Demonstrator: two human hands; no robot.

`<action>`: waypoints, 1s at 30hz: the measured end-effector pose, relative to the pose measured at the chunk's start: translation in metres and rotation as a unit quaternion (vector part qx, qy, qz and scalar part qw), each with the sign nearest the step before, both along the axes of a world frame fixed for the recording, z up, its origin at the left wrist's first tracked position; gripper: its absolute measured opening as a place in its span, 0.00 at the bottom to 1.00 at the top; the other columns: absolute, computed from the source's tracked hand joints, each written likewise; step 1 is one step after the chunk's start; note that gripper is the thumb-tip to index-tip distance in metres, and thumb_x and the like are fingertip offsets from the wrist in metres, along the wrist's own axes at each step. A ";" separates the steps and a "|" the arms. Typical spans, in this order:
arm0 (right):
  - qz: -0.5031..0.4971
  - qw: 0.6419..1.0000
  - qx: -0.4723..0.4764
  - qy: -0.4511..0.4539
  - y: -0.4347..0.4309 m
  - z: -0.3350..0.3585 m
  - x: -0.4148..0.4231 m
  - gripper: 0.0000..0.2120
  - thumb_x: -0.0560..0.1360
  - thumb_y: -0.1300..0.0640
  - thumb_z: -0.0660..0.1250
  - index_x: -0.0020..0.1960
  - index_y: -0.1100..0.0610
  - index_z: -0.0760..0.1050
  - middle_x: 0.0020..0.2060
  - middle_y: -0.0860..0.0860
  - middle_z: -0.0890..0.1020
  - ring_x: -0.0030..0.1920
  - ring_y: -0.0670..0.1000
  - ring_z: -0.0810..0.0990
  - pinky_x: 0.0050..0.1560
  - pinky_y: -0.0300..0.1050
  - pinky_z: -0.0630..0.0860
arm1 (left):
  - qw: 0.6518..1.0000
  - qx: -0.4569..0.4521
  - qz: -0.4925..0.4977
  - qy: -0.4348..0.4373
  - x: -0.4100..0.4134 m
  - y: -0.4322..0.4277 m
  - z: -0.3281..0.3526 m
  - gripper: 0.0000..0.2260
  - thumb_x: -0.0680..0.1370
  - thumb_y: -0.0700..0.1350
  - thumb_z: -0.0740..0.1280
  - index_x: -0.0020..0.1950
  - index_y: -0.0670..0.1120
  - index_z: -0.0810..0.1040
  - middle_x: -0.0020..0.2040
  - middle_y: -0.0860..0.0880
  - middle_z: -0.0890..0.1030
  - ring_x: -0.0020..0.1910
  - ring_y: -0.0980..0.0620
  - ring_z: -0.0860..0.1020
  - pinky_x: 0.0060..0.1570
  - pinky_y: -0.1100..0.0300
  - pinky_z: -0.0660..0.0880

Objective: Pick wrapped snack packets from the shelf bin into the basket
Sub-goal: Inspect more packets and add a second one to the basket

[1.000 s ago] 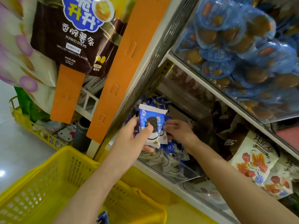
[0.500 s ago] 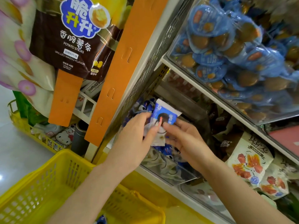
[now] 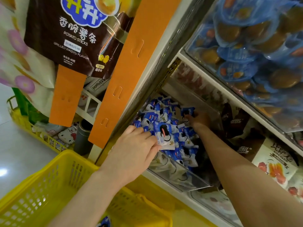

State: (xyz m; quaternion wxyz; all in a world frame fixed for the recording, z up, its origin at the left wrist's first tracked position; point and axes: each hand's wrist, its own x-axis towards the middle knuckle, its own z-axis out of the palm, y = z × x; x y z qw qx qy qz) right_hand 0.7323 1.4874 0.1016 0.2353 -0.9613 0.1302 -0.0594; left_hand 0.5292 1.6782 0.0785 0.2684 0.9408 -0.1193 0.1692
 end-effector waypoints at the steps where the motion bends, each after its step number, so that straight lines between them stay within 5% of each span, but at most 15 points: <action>1: 0.011 1.000 -0.009 0.017 0.001 -0.001 0.001 0.18 0.75 0.53 0.66 0.61 0.61 0.74 0.58 0.60 0.78 0.56 0.59 0.77 0.54 0.49 0.72 | 1.000 0.003 0.000 -0.010 0.001 0.000 -0.001 0.20 0.79 0.55 0.49 0.48 0.51 0.79 0.43 0.55 0.81 0.43 0.56 0.76 0.55 0.56 0.69; 8: 0.048 0.997 0.018 0.050 0.012 -0.008 0.011 0.16 0.76 0.54 0.66 0.60 0.62 0.75 0.59 0.59 0.77 0.58 0.56 0.76 0.57 0.45 0.69 | 0.998 0.018 0.009 -0.054 0.004 -0.001 -0.005 0.19 0.79 0.52 0.51 0.41 0.50 0.80 0.36 0.55 0.81 0.36 0.55 0.77 0.48 0.55 0.74; 13: 0.057 0.997 0.043 -0.008 0.026 -0.006 -0.004 0.13 0.80 0.54 0.56 0.53 0.59 0.75 0.44 0.56 0.79 0.40 0.50 0.74 0.41 0.43 0.68 | 0.999 0.010 0.012 -0.052 0.003 -0.002 -0.006 0.20 0.79 0.52 0.50 0.43 0.50 0.81 0.37 0.55 0.81 0.37 0.55 0.76 0.49 0.56 0.73; 17: 0.157 0.984 0.071 -0.046 0.036 0.005 -0.048 0.13 0.80 0.49 0.55 0.50 0.55 0.75 0.35 0.48 0.75 0.32 0.44 0.73 0.31 0.38 0.68 | 0.999 0.011 0.014 -0.045 0.003 -0.002 -0.005 0.20 0.79 0.52 0.50 0.43 0.49 0.81 0.37 0.54 0.81 0.38 0.54 0.76 0.49 0.54 0.73; 20: 0.234 0.971 0.036 0.030 0.037 0.008 -0.084 0.14 0.77 0.45 0.61 0.56 0.53 0.75 0.41 0.43 0.76 0.39 0.37 0.75 0.39 0.31 0.71 | 0.999 0.020 0.019 -0.040 0.001 -0.004 -0.005 0.20 0.79 0.52 0.49 0.44 0.49 0.80 0.39 0.54 0.81 0.40 0.53 0.76 0.51 0.53 0.72; 23: 0.250 0.957 0.047 0.137 0.033 0.005 -0.102 0.21 0.73 0.46 0.67 0.62 0.55 0.72 0.50 0.47 0.74 0.53 0.46 0.74 0.54 0.42 0.73 | 1.000 0.018 0.021 -0.015 -0.003 -0.006 -0.004 0.20 0.80 0.52 0.47 0.49 0.50 0.79 0.44 0.54 0.81 0.47 0.53 0.75 0.59 0.55 0.66; 28: 0.247 0.958 0.119 0.087 0.026 0.006 -0.115 0.17 0.68 0.51 0.74 0.50 0.53 0.70 0.43 0.44 0.74 0.47 0.43 0.74 0.43 0.33 0.70 | 0.999 -0.052 0.011 0.003 -0.016 -0.013 -0.007 0.14 0.81 0.50 0.50 0.56 0.52 0.74 0.53 0.56 0.75 0.57 0.57 0.69 0.69 0.64 0.48; 30: 0.239 0.960 0.136 0.049 0.025 0.010 -0.122 0.19 0.66 0.52 0.76 0.51 0.52 0.69 0.43 0.43 0.74 0.43 0.40 0.73 0.41 0.29 0.69 | 0.994 -0.109 -0.003 0.005 -0.025 -0.017 -0.006 0.13 0.80 0.50 0.51 0.58 0.53 0.72 0.54 0.59 0.71 0.57 0.62 0.65 0.69 0.67 0.50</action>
